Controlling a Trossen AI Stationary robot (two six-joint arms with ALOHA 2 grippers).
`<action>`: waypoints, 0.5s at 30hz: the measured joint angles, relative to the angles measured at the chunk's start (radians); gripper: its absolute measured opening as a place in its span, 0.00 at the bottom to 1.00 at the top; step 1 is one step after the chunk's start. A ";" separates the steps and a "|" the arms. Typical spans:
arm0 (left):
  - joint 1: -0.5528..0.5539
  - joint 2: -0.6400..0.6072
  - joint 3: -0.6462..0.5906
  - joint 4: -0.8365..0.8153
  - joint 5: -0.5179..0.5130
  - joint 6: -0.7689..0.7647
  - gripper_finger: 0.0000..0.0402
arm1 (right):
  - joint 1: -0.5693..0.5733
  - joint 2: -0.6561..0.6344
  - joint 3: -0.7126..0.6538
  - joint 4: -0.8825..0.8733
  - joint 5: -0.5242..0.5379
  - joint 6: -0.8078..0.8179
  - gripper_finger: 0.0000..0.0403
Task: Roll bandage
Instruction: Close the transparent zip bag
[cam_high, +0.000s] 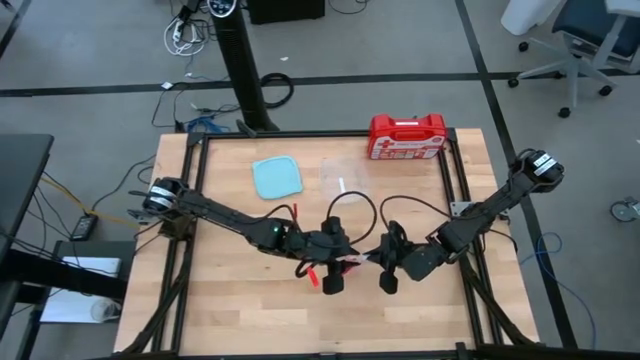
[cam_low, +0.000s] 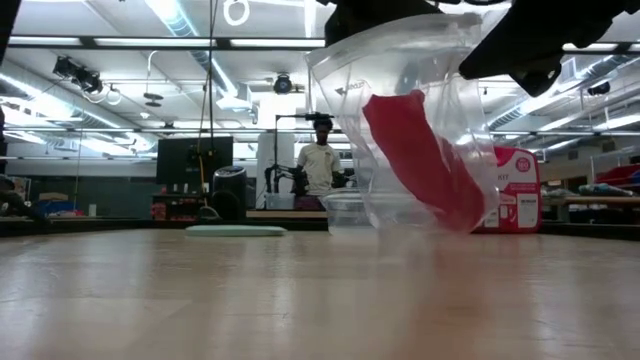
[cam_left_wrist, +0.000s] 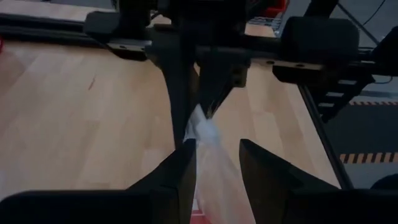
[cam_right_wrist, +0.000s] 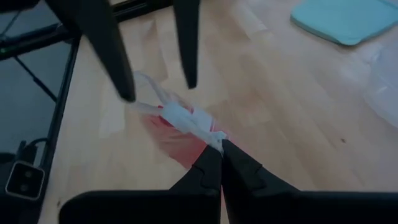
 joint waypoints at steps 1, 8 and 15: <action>0.000 0.000 0.000 -0.004 0.000 -0.008 0.32 | -0.001 0.000 0.000 0.001 0.000 0.011 0.00; 0.002 0.000 0.000 -0.059 0.004 -0.035 0.32 | -0.011 0.000 0.000 0.001 0.004 0.064 0.00; 0.009 0.000 0.000 -0.103 -0.030 -0.034 0.32 | -0.014 0.000 0.000 0.009 0.004 0.100 0.00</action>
